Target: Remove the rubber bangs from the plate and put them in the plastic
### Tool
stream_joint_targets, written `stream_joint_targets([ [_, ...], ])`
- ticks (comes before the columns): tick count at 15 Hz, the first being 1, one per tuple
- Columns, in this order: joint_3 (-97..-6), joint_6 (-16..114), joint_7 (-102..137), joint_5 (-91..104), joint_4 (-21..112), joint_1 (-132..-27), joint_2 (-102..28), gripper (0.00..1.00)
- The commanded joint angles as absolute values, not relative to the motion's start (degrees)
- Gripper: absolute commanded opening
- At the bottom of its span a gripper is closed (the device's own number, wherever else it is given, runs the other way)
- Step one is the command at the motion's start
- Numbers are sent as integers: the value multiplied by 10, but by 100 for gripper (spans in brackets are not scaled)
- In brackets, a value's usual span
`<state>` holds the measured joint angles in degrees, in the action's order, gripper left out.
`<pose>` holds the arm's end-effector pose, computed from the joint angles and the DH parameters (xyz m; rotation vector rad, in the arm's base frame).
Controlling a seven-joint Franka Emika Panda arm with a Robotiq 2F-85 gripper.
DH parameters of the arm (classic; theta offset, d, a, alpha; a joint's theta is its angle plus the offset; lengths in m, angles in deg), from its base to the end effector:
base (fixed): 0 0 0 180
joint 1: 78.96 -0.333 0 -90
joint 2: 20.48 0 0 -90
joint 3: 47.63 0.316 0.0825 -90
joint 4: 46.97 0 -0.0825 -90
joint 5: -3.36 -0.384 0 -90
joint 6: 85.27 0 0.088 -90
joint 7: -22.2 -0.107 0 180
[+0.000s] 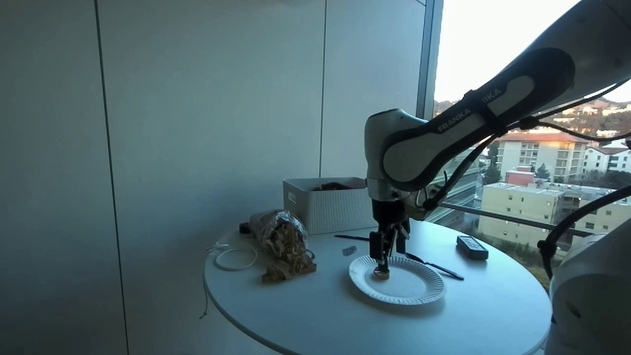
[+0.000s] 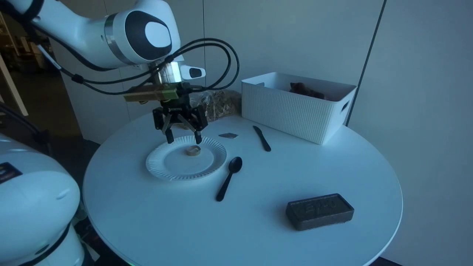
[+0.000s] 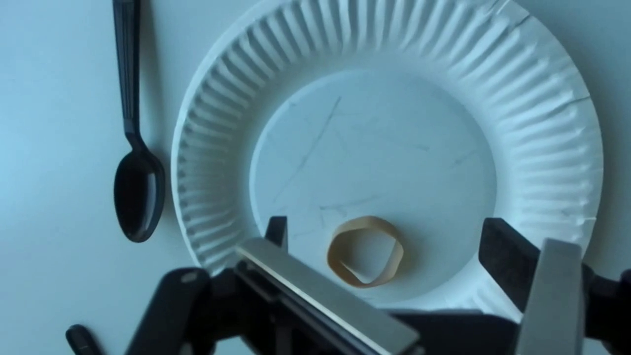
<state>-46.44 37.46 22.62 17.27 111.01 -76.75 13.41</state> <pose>0.3424 -0.0169 0.3865 2.9224 0.1757 -0.0405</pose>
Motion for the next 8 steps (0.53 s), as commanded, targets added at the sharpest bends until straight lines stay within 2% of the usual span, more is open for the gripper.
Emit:
stream_joint_targets([
  [1, -482, 391, 247, 159, 1110, -773, 125, 100],
  [8, -500, 450, 261, 169, 1111, -766, 73, 100],
])
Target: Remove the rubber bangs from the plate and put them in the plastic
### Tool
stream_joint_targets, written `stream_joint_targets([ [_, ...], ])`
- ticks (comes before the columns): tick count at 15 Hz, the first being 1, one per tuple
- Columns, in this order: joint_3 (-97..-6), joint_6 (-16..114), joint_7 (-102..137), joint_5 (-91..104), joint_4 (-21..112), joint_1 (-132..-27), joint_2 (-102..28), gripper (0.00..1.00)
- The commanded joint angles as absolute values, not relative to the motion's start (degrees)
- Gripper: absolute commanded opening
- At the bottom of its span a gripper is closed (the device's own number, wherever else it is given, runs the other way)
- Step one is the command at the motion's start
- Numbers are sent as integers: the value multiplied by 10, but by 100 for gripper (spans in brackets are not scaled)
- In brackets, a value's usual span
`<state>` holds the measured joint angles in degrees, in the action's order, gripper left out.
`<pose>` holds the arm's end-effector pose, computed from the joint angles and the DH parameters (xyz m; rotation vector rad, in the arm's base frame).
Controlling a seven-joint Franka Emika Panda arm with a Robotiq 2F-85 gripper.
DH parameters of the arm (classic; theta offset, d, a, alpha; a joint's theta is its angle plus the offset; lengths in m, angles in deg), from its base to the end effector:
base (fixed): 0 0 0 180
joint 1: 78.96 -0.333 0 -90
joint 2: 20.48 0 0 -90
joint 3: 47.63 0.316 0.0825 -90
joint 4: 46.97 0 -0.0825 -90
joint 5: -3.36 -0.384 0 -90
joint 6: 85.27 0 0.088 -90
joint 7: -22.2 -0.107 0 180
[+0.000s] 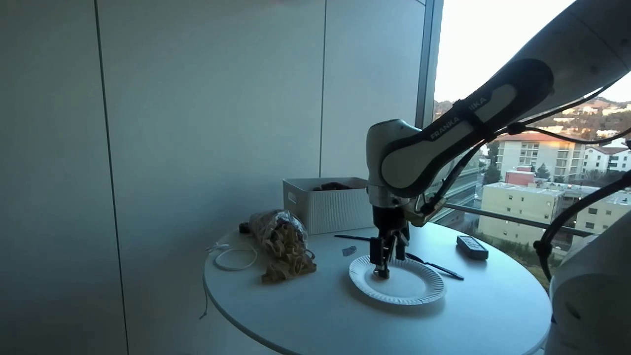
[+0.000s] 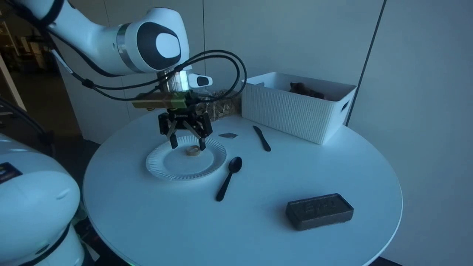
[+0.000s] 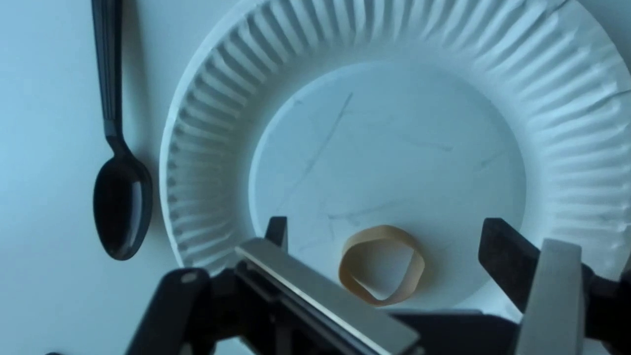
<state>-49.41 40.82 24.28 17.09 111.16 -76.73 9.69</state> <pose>0.3498 -0.0318 0.3673 2.9623 0.1712 -0.0602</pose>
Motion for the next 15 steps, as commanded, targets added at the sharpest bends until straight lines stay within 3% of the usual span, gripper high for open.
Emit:
stream_joint_targets([
  [1, -500, 465, 262, 172, 1111, -765, 63, 100],
  [3, -497, 500, 262, 178, 1111, -763, 45, 100],
  [4, -497, 514, 263, 178, 1112, -762, 38, 75],
  [5, -498, 526, 264, 177, 1112, -762, 31, 74],
  [11, -497, 573, 267, 178, 1109, -759, 11, 27],
  [14, -494, 587, 264, 185, 1108, -754, 13, 8],
  [15, -491, 591, 261, 189, 1108, -752, 14, 7],
])
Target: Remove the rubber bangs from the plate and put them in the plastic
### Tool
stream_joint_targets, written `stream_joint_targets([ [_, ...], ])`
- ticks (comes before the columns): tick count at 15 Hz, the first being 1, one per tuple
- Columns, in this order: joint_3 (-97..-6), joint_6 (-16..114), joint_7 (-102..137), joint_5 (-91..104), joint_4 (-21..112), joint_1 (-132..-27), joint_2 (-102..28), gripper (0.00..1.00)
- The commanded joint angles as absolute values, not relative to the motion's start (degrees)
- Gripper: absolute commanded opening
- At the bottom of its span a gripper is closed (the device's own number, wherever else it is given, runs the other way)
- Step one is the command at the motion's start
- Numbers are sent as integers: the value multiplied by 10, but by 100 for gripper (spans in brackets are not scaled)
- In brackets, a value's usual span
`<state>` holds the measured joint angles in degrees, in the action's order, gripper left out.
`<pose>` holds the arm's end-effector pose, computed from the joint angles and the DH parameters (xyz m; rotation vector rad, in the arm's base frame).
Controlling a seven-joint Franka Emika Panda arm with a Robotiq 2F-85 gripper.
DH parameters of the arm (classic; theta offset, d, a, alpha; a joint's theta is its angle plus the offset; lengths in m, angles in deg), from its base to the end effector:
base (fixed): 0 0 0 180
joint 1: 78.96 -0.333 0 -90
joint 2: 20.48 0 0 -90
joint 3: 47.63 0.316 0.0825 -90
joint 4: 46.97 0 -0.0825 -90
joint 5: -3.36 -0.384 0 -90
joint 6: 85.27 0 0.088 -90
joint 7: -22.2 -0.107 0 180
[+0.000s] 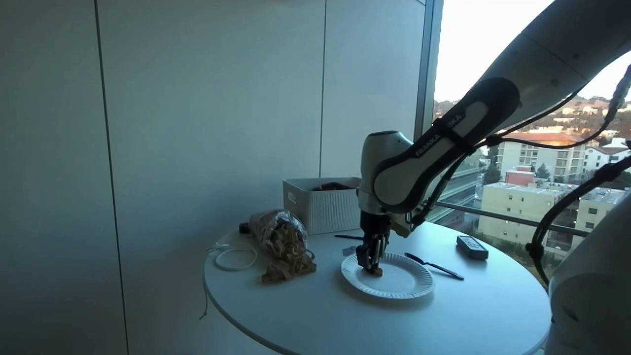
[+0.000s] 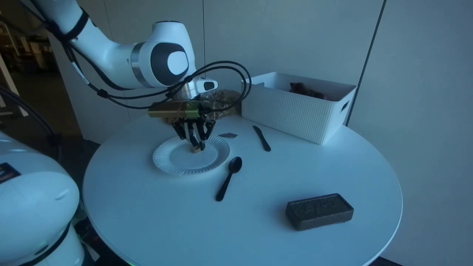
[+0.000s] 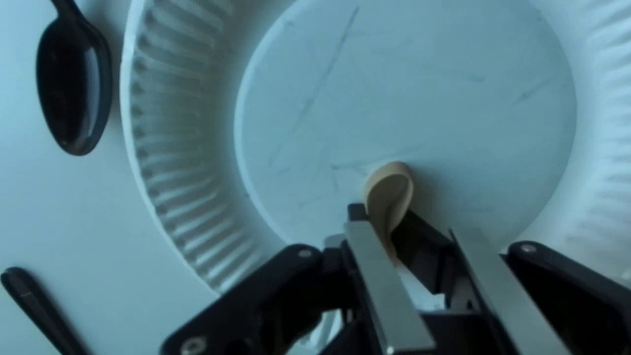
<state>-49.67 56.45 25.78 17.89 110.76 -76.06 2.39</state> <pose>0.3824 -0.0315 0.3480 2.9636 0.2499 0.1617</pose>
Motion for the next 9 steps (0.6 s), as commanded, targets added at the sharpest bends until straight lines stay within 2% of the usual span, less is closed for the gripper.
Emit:
stream_joint_targets([
  [1, -489, 594, 259, 193, 1108, -751, 17, 4],
  [2, -482, 596, 256, 203, 1107, -750, 25, 2],
  [6, -460, 612, 268, 240, 1106, -759, 67, 9],
  [9, -439, 615, 286, 257, 1102, -776, 100, 8],
])
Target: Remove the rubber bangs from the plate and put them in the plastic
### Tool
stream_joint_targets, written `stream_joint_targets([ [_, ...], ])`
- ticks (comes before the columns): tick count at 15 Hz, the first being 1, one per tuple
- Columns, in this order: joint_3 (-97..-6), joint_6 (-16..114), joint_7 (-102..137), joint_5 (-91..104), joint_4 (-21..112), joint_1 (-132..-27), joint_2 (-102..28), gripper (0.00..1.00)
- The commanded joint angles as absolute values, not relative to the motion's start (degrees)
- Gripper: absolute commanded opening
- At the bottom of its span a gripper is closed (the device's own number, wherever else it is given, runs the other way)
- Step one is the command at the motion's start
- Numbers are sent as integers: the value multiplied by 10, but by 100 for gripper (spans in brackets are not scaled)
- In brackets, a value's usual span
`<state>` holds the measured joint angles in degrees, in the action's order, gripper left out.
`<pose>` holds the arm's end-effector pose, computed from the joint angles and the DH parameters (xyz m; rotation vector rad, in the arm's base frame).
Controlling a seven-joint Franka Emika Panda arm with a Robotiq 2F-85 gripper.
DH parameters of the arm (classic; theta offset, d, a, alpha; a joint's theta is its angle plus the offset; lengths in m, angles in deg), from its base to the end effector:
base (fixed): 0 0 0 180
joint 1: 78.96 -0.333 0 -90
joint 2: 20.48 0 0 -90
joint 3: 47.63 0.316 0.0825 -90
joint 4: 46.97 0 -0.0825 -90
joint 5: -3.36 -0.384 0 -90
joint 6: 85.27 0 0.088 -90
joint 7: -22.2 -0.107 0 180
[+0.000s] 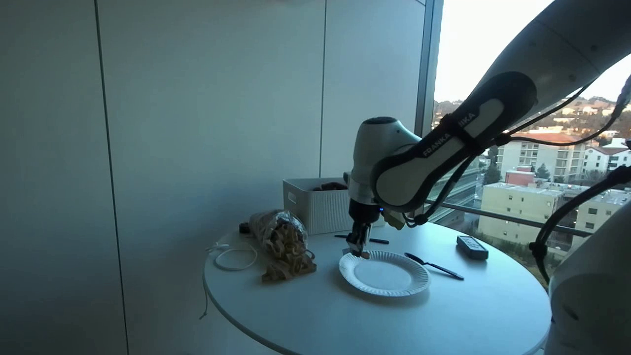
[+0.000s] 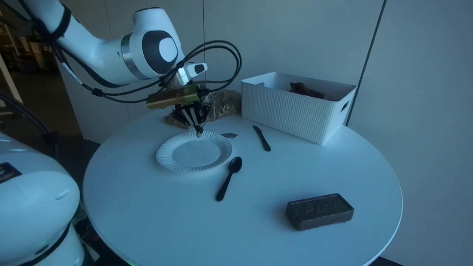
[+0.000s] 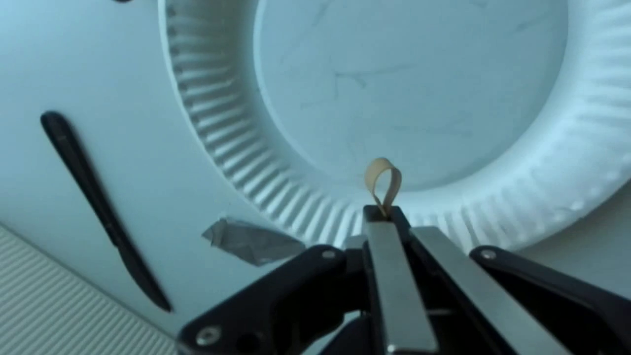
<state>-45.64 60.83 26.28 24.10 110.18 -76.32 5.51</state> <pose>0.3912 -0.0003 0.3811 2.8161 0.4745 0.3518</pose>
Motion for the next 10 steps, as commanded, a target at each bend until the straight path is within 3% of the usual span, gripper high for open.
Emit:
stream_joint_targets([
  [1, -433, 624, 291, 263, 1113, -782, 115, 8],
  [10, -436, 799, 399, 267, 1109, -843, 37, 9],
])
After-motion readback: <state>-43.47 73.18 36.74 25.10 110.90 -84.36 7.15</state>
